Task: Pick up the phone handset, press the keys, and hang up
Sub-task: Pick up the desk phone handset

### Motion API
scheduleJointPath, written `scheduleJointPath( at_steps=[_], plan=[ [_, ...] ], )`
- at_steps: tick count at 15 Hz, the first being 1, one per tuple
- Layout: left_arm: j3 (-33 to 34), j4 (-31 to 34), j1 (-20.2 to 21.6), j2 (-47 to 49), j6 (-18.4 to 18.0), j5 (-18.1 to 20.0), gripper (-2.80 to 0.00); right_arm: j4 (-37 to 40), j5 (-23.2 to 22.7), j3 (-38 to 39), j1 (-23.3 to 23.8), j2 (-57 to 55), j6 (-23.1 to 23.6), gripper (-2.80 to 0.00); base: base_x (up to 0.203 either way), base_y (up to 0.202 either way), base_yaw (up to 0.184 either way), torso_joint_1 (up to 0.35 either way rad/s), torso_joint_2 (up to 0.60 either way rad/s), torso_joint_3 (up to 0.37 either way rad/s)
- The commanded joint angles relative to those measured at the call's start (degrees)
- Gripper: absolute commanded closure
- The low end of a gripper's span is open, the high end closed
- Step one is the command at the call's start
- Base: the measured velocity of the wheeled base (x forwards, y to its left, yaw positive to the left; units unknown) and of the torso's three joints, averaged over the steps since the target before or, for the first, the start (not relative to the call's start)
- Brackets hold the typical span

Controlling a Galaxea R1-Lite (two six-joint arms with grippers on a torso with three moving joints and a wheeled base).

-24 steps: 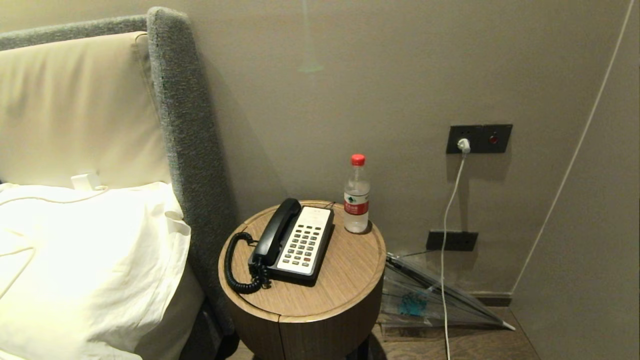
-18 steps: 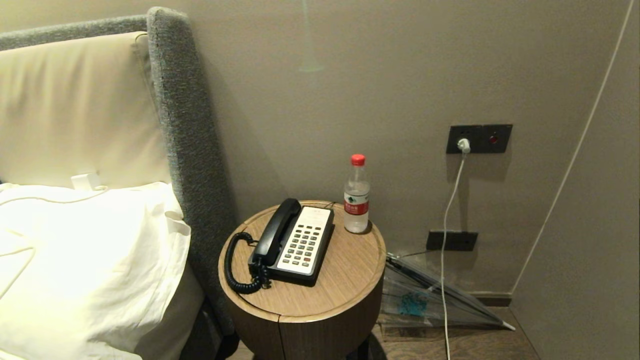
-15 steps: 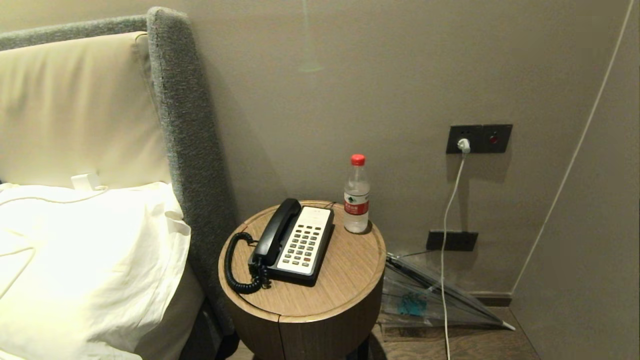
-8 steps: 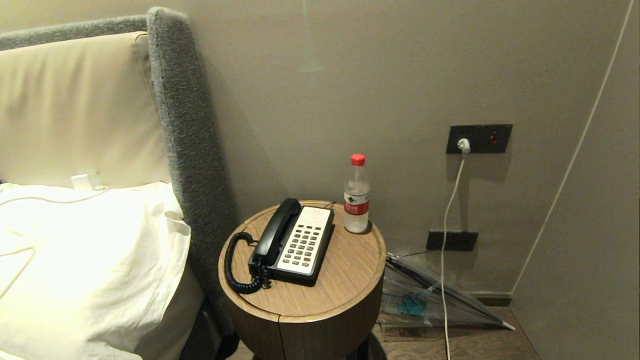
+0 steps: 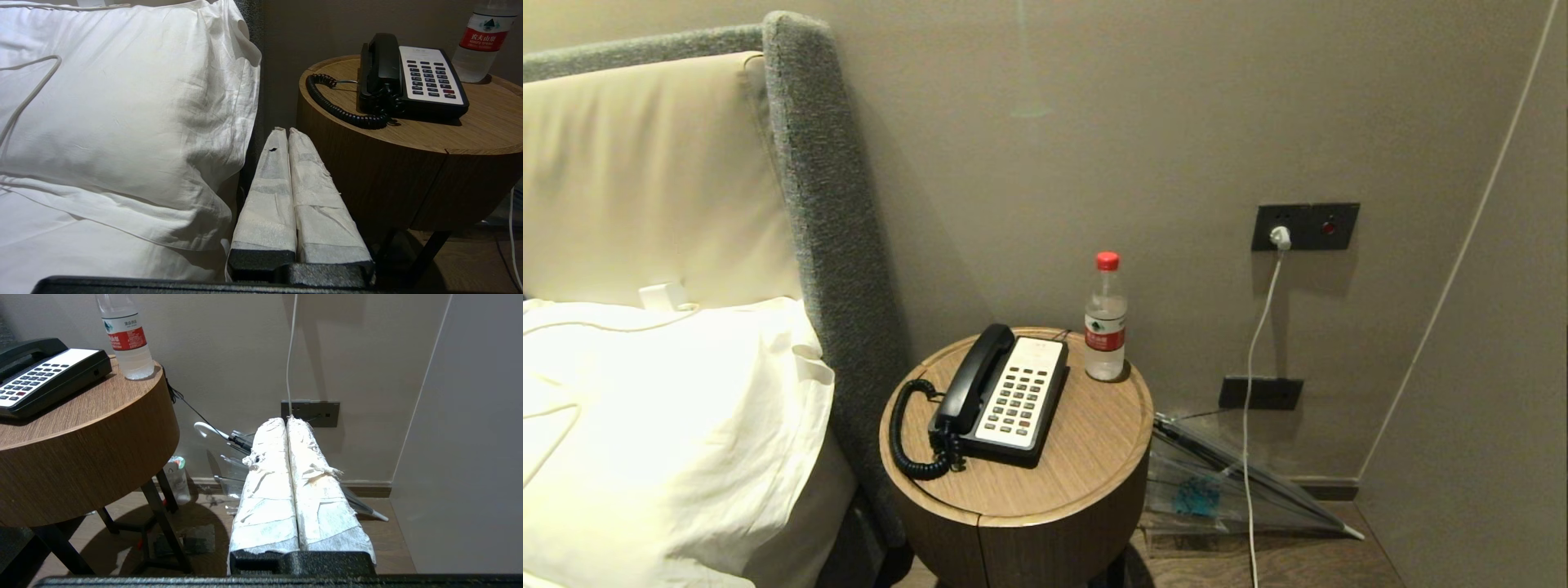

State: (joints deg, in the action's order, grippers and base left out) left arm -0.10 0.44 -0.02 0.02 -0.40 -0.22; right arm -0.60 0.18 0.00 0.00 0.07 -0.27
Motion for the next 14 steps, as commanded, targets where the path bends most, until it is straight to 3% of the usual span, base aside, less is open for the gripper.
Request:
scheduleJointPath(
  at_steps=[1, 14],
  plan=[
    [0.01, -0.08, 0.02, -0.02, -0.22, 0.04, 0.00, -0.02, -0.01, 0.09, 0.00, 0.37, 0.00, 0.00, 0.000, 0.000, 0.000, 0.000, 0.00, 0.000],
    [0.01, -0.09, 0.02, -0.02, 0.31, -0.13, 0.00, -0.02, -0.01, 0.09, 0.00, 0.37, 0.00, 0.00, 0.000, 0.000, 0.000, 0.000, 0.00, -0.026]
  ],
)
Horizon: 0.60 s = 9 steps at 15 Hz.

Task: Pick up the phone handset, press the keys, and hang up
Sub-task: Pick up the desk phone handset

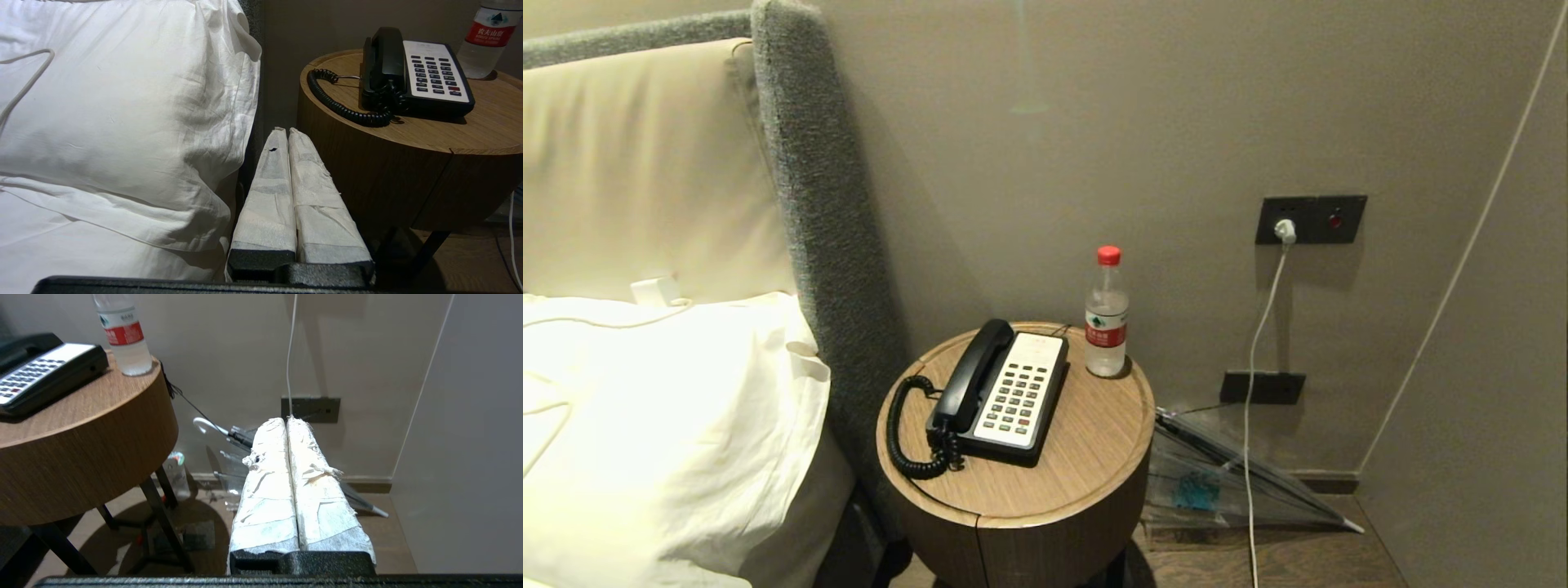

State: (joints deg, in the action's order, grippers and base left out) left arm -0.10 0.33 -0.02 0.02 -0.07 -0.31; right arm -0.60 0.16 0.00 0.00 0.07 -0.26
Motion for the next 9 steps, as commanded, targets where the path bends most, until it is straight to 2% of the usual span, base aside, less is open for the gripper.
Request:
scheduleJointPath(
  at_steps=[1, 9],
  plan=[
    [0.01, 0.02, 0.02, -0.02, -0.01, -0.05, 0.00, -0.02, 0.02, 0.09, 0.00, 0.37, -0.01, 0.00, 0.000, 0.000, 0.000, 0.006, 0.00, -0.182],
    [0.01, 0.02, 0.02, -0.02, -0.01, -0.05, 0.00, -0.02, 0.02, 0.09, 0.00, 0.37, -0.01, 0.00, 0.000, 0.000, 0.000, 0.002, 0.00, -0.196]
  ],
)
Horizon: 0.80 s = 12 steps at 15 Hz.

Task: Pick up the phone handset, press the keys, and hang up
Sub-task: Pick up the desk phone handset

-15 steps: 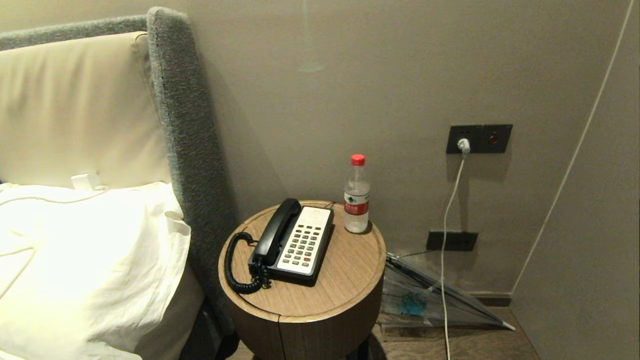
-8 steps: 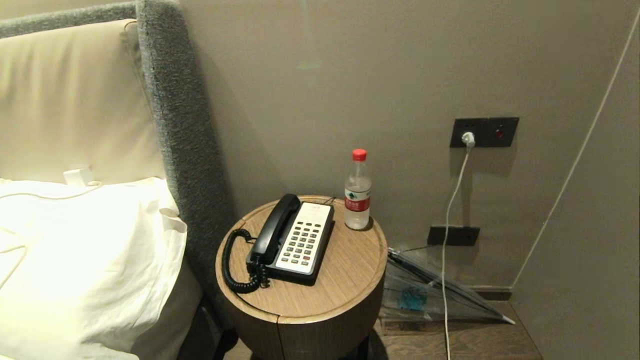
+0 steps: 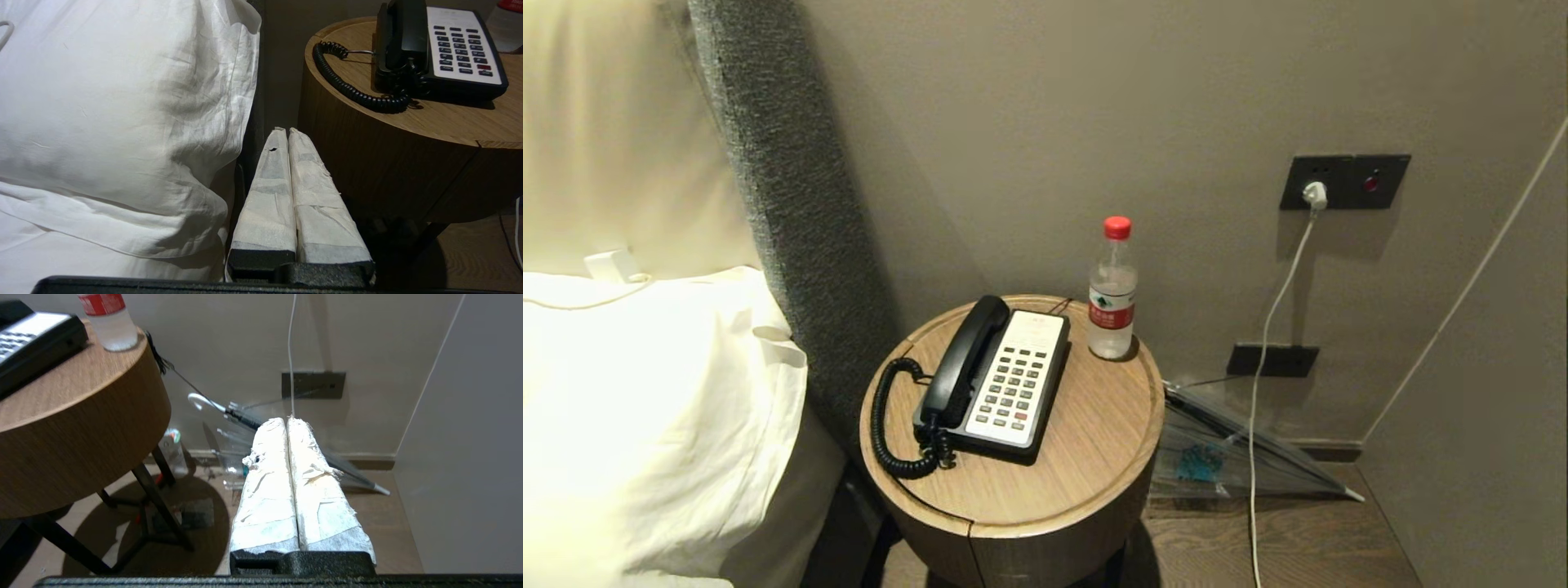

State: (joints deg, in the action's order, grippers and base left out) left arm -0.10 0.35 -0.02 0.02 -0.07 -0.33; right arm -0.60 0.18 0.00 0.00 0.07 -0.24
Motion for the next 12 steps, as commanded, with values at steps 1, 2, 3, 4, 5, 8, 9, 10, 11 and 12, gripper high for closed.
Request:
scheduleJointPath(
  at_steps=[1, 2, 3, 4, 5, 8, 9, 10, 11, 12],
  plan=[
    [0.01, 0.00, 0.02, -0.02, 0.06, -0.02, 0.00, -0.02, -0.01, 0.09, 0.00, 0.37, -0.02, 0.00, 0.000, 0.000, 0.000, 0.007, 0.00, -0.202],
    [0.09, 0.00, 0.02, -0.02, 0.04, -0.02, 0.00, -0.02, -0.01, 0.09, 0.00, 0.37, -0.02, 0.00, 0.000, 0.000, 0.000, 0.006, 0.00, -0.195],
    [0.01, 0.00, -0.06, -0.02, 0.07, -0.02, 0.00, -0.02, -0.01, 0.09, 0.00, 0.37, -0.02, 0.00, 0.000, 0.000, 0.000, 0.000, 0.01, -0.198],
    [0.01, 0.00, -0.06, -0.02, 0.07, -0.02, 0.00, -0.02, -0.01, 0.09, 0.00, 0.37, -0.02, 0.00, 0.000, 0.000, 0.000, -0.002, 0.00, -0.194],
    [0.01, 0.00, 0.02, -0.02, 0.07, -0.02, 0.00, -0.02, -0.01, 0.09, 0.00, 0.37, -0.02, 0.00, 0.000, 0.000, 0.000, 0.004, 0.00, -0.201],
    [0.01, 0.00, 0.02, -0.02, 0.07, -0.02, 0.00, -0.02, -0.01, 0.09, 0.00, 0.37, -0.02, 0.00, 0.000, 0.000, 0.000, 0.001, 0.00, -0.206],
    [0.01, 0.00, 0.02, -0.02, -0.01, -0.02, 0.00, -0.02, -0.01, 0.09, 0.00, 0.37, -0.02, 0.00, 0.000, 0.000, 0.000, 0.003, 0.00, -0.193],
    [0.01, 0.00, 0.02, -0.02, 0.07, -0.02, 0.00, -0.02, -0.01, 0.09, 0.00, 0.37, -0.02, 0.00, 0.000, 0.000, 0.000, 0.007, 0.00, -0.207],
    [0.01, 0.00, 0.02, -0.02, 0.07, -0.02, 0.00, -0.02, -0.01, 0.09, 0.00, 0.37, -0.02, 0.00, 0.000, 0.000, 0.000, 0.000, 0.00, -0.200],
    [0.01, 0.00, 0.00, -0.02, -0.01, -0.02, 0.00, -0.02, -0.01, 0.09, 0.00, 0.37, -0.02, 0.00, 0.000, 0.000, 0.000, 0.001, 0.01, -0.197]
  ],
)
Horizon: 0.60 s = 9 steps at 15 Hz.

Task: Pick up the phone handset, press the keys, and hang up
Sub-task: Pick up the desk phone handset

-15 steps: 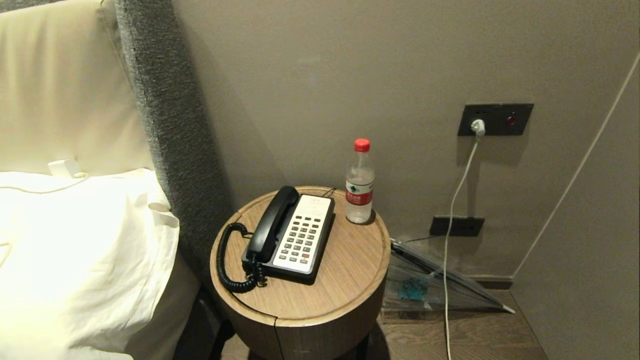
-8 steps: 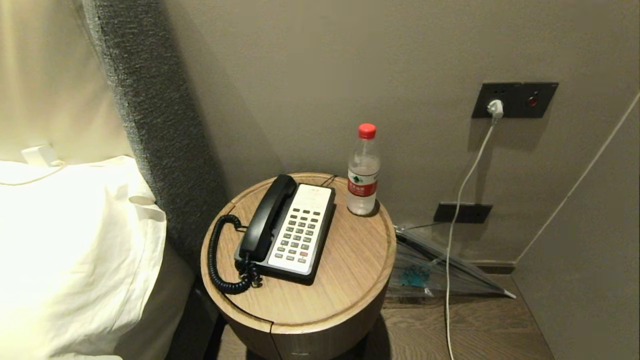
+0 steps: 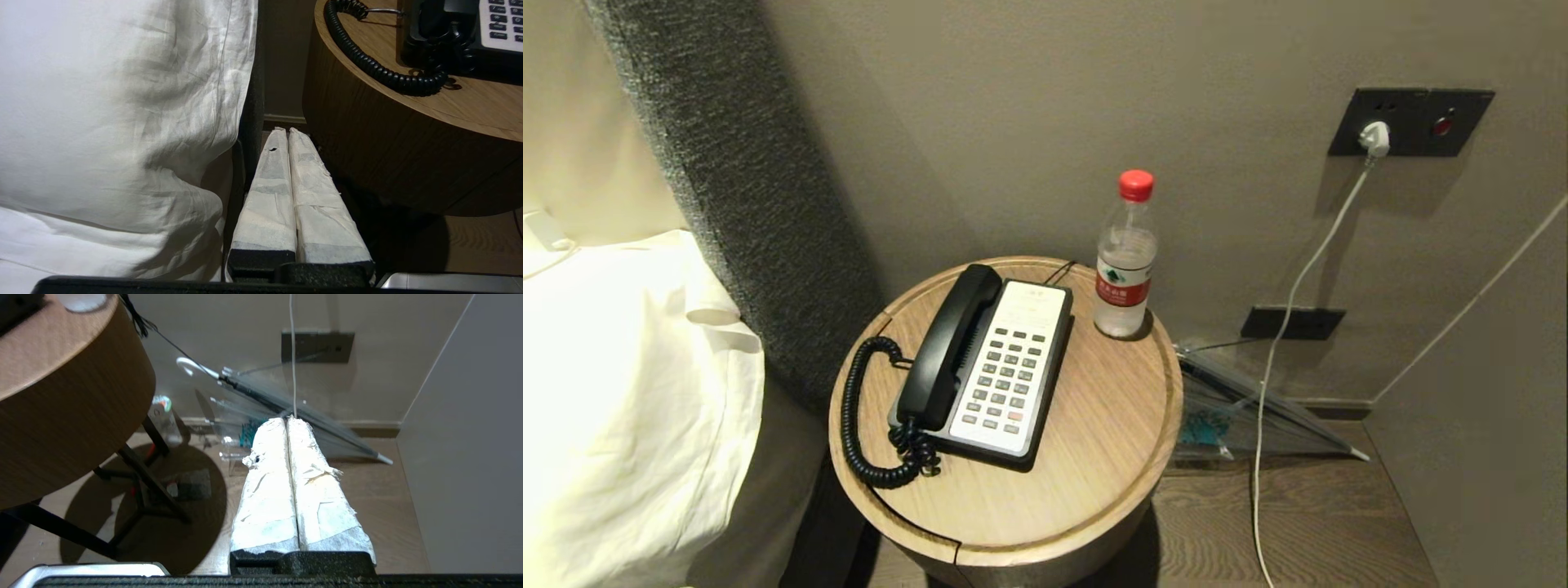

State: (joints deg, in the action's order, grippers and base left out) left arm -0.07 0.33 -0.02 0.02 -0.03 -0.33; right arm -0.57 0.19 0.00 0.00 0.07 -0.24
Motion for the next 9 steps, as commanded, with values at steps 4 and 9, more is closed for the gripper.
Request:
scheduleJointPath(
  at_steps=[4, 9],
  plan=[
    [-0.01, 0.02, -0.05, -0.02, 0.03, -0.02, 0.00, -0.04, -0.01, 0.09, 0.00, 0.37, -0.02, 0.00, 0.000, 0.000, 0.000, 0.001, 0.00, -0.198],
    [-0.01, 0.02, -0.04, -0.02, 0.03, -0.02, 0.00, -0.04, -0.01, 0.09, 0.00, 0.37, -0.02, 0.00, 0.000, 0.000, 0.000, 0.002, 0.00, -0.197]
  ],
)
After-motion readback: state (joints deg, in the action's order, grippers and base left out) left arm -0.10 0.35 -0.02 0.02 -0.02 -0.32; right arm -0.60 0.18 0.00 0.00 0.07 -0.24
